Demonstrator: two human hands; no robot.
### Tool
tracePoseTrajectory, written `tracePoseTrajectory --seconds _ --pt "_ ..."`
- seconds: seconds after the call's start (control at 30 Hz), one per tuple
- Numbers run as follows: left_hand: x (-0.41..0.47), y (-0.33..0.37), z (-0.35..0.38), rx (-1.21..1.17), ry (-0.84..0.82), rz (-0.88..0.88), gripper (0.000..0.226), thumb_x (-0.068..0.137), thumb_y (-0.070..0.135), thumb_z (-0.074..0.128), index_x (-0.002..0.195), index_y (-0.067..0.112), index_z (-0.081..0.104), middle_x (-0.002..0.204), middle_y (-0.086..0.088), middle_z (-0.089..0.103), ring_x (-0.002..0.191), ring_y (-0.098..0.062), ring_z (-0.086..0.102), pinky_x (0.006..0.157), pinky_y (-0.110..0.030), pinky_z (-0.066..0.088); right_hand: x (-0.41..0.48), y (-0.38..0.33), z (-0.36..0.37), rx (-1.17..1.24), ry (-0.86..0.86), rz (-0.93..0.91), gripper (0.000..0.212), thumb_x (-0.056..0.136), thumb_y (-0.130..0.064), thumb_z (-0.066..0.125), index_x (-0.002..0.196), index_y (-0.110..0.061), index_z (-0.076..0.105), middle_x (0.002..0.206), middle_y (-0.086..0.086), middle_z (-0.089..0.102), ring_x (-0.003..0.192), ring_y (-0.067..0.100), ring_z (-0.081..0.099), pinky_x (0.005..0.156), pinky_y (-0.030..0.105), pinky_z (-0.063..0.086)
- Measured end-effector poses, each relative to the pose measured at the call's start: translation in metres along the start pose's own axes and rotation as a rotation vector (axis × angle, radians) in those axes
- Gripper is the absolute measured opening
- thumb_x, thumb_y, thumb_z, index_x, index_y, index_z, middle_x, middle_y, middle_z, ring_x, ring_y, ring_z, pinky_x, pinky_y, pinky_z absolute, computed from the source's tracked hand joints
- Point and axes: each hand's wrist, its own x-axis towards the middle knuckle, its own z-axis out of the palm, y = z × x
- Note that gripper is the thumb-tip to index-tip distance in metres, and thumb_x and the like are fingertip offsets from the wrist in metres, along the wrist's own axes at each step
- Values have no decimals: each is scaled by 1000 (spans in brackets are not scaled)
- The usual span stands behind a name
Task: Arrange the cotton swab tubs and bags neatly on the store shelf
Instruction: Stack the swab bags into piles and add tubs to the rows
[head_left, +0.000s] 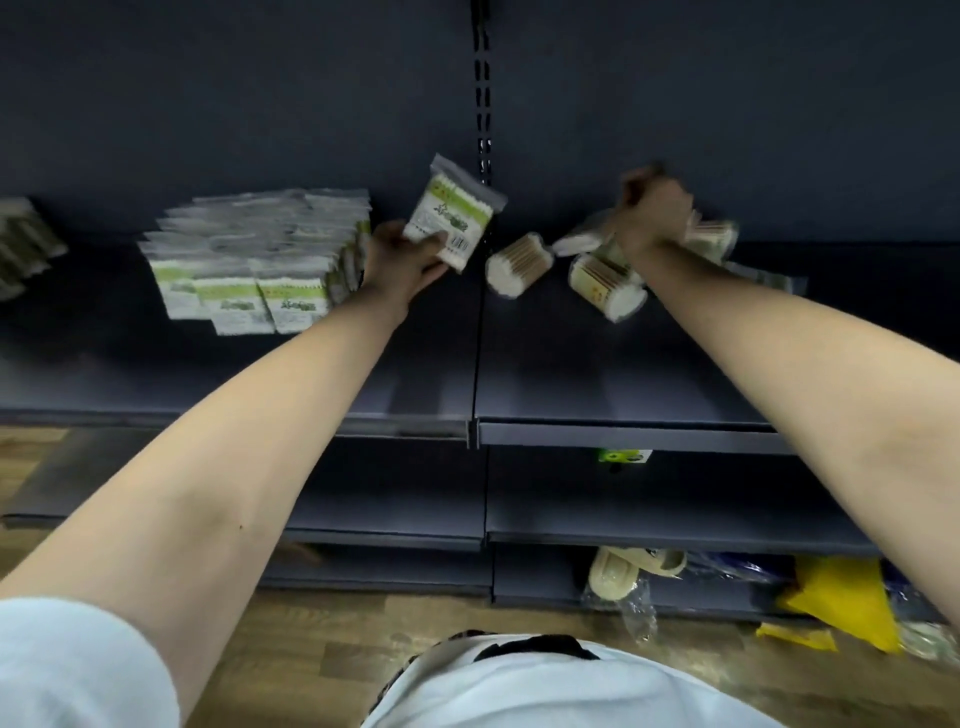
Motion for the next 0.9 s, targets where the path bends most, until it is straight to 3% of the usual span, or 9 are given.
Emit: tracePoseTrajectory --seconds 0.1,0.23,0.47,0.6,0.73,0.9 --pt "-15 4 -9 28 -9 31 24 87 3 63 106 10 51 104 -2 63 95 -16 63 74 -26 56 -9 -8 6 -39 -241 -107 32 95 -25 45 119 -7 57 124 15 59 115 31 54 91 33 42" --pt "-30 1 -26 45 -23 15 33 87 -3 60 117 7 51 112 -6 61 102 -17 60 84 -31 53 -26 -7 17 -44 -452 -205 48 91 -29 57 133 -11 45 136 11 50 124 27 46 95 26 34" --pt "-41 -10 -37 63 -26 -54 29 87 -3 60 90 24 50 95 5 60 96 -11 59 91 -30 49 -21 -8 23 -45 -387 -269 46 90 -10 51 135 -11 42 137 12 49 125 29 45 99 28 34" --pt "-38 -24 -25 85 -52 -58 22 87 -2 60 94 18 54 96 4 62 97 -13 60 83 -26 51 -10 6 22 -129 -349 -341 55 84 -3 51 136 -15 39 136 15 48 123 36 45 100 37 38" --pt "-37 -40 -6 80 -58 -59 37 86 -1 62 120 5 50 108 -3 63 98 -15 62 75 -21 55 -3 22 18 -183 -342 -432 66 81 -8 61 140 -20 34 141 15 40 126 36 40 101 41 38" --pt "-34 -52 2 30 -40 -41 28 85 -3 63 105 10 49 103 -2 62 96 -17 63 79 -30 56 6 32 23 -175 -370 -431 65 82 -14 64 140 -22 36 143 13 40 129 33 38 104 37 35"
